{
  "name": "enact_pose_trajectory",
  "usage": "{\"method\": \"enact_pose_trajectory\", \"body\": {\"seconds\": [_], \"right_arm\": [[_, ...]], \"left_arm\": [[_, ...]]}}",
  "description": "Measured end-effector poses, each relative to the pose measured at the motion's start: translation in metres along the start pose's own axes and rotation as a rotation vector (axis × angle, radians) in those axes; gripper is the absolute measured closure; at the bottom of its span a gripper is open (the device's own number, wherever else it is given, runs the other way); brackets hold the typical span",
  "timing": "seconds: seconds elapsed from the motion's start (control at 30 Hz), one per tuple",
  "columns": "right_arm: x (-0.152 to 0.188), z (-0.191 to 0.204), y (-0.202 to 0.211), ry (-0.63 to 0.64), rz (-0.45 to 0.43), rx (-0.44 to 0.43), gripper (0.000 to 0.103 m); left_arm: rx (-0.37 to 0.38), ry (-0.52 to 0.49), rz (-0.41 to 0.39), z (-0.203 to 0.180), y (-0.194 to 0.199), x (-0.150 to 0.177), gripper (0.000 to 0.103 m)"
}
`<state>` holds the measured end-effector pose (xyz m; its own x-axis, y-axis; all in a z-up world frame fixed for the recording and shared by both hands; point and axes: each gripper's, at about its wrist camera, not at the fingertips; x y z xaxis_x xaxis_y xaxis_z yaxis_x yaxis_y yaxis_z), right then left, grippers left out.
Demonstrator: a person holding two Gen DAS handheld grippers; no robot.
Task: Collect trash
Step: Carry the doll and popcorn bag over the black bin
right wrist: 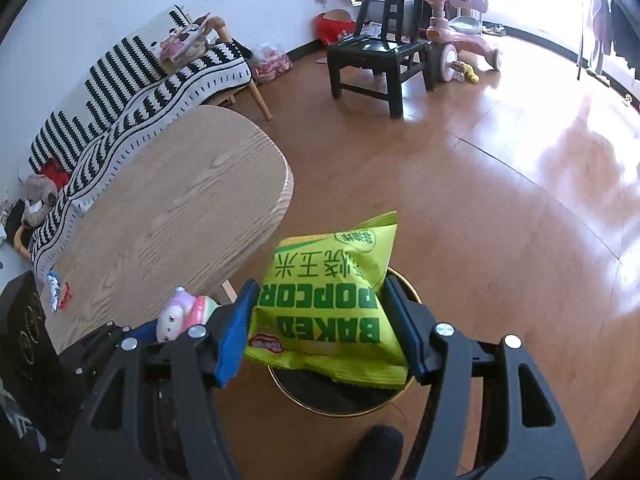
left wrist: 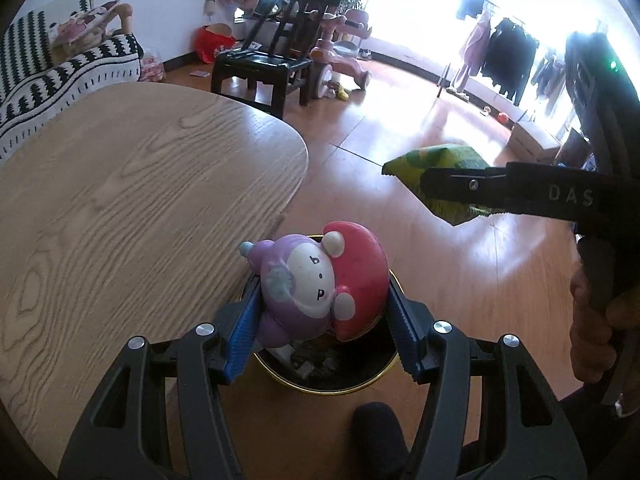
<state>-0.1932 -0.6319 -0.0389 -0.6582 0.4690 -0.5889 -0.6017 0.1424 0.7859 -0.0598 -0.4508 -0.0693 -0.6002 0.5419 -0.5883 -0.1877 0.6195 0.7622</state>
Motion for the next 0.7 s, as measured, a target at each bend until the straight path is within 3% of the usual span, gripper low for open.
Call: {"method": "enact_pose_trajectory", "body": {"seconds": [0.7], "right_arm": [[-0.003, 0.010, -0.007, 0.013, 0.017, 0.005, 0.041]], "left_arm": [[-0.001, 0.003, 0.004, 0.000, -0.004, -0.005, 0.045]]}}
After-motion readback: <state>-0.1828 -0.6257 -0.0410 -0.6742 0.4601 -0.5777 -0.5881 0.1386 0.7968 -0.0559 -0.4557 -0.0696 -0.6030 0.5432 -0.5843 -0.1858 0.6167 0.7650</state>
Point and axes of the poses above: each gripper's, at about its wrist camera, not at the fingertips, and y roughly against the way its jaws point, z to its left, x to its underside, and after that the axes turned 9 degrees about y, right-handed
